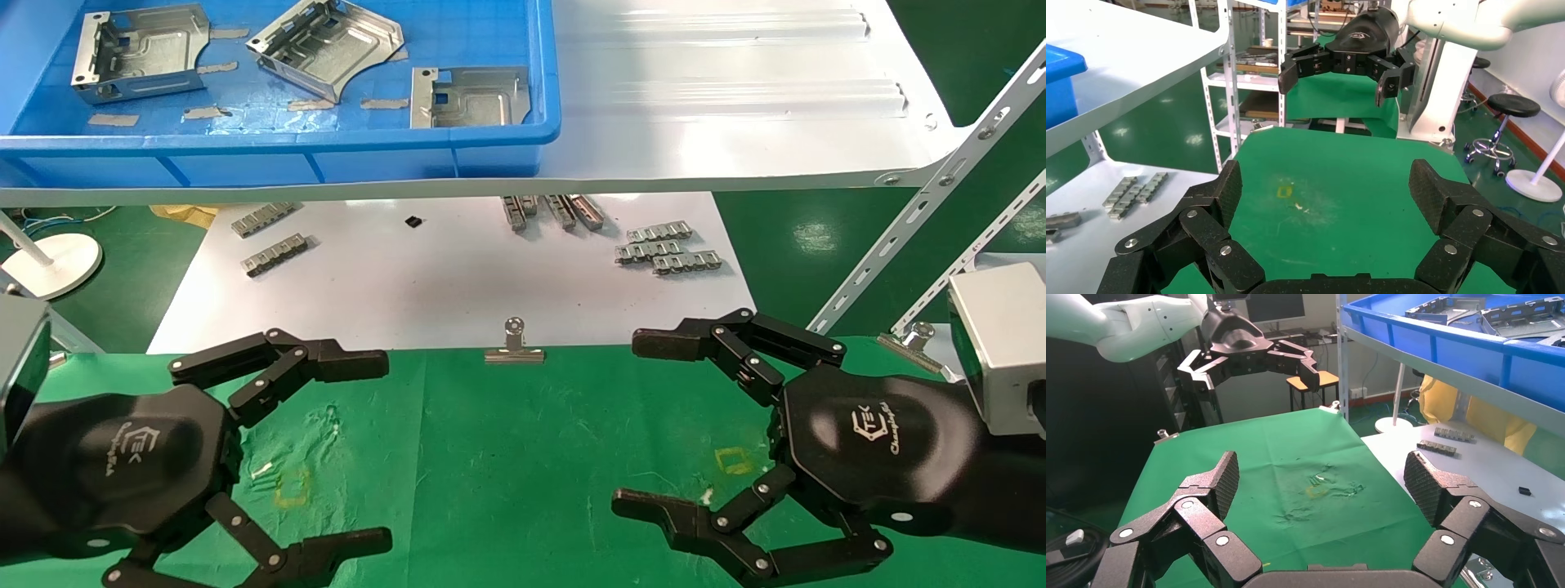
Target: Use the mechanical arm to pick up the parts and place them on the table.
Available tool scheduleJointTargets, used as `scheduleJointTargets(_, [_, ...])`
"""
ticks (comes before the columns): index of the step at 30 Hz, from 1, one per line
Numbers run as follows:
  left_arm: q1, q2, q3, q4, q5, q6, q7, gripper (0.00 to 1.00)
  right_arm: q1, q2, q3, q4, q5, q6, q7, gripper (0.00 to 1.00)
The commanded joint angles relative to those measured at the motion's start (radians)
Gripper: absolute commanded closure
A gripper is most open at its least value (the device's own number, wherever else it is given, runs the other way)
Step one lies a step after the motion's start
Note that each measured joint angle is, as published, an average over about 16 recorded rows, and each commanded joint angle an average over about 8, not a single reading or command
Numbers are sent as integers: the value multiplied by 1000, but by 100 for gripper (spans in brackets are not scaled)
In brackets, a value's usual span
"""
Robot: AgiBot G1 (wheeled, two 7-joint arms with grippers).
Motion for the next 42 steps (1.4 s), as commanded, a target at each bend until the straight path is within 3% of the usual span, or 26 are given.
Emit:
scheduleJointTargets(1, [0, 0, 0, 0, 0, 0, 0, 0, 0, 0, 0, 0, 0, 0, 0, 0])
scheduleJointTargets(18, [0, 0, 0, 0, 0, 0, 0, 0, 0, 0, 0, 0, 0, 0, 0, 0])
scheduleJointTargets(26, [0, 0, 0, 0, 0, 0, 0, 0, 0, 0, 0, 0, 0, 0, 0, 100])
scheduleJointTargets(42, [0, 0, 0, 0, 0, 0, 0, 0, 0, 0, 0, 0, 0, 0, 0, 100])
